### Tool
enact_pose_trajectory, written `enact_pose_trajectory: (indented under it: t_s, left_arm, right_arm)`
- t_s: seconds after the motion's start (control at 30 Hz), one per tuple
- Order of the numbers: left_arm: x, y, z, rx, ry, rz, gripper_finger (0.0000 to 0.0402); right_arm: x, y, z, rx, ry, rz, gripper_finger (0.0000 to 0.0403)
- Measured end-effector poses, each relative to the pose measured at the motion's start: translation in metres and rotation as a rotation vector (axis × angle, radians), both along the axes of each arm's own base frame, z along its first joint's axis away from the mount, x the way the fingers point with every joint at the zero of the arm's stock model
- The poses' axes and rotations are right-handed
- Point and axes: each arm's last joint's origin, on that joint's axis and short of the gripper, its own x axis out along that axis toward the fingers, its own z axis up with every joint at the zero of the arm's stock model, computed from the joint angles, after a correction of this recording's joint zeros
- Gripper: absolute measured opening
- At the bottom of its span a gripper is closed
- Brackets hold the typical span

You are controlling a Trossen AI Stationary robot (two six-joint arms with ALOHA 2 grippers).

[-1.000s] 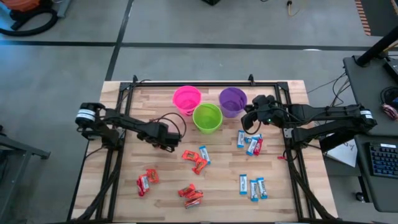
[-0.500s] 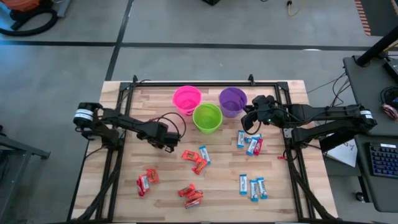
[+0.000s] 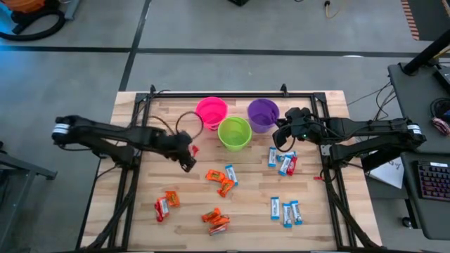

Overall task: Sort candy
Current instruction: Put the red candy into the pink bin

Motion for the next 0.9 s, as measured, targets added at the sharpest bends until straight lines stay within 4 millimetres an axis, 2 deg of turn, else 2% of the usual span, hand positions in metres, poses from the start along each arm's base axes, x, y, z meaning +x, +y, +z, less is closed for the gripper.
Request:
enact_pose_trajectory:
  t_s: [0.07,0.17,0.3,0.43,0.63,0.73,0.9]
  left_arm:
    - [0.002,0.002,0.018,0.079,-0.169,-0.078,0.0029]
    - [0.005,0.011,0.040,0.235,-0.367,-0.083,0.0029]
    - [0.007,0.032,0.053,0.428,-0.449,0.019,0.0029]
    - [0.011,0.063,0.049,0.541,-0.391,0.185,0.0029]
    - [0.019,0.109,0.024,0.524,-0.262,0.348,0.0029]
    - [0.026,0.121,0.015,0.464,-0.241,0.372,0.0029]
    - [0.048,0.133,0.019,0.392,-0.254,0.356,0.0029]
  right_arm:
    - [0.000,0.000,0.000,-0.005,0.003,0.004,0.0052]
    - [0.000,0.000,0.000,-0.010,0.005,0.006,0.0052]
    - [0.000,0.000,0.000,-0.015,0.004,0.002,0.0052]
    - [0.000,0.000,0.000,-0.015,0.004,0.003,0.0052]
    - [0.000,0.000,0.001,-0.016,0.002,0.003,0.0052]
    - [0.000,0.000,0.001,-0.016,0.002,0.003,0.0052]
    - [0.000,0.000,0.001,-0.015,0.002,0.002,0.0052]
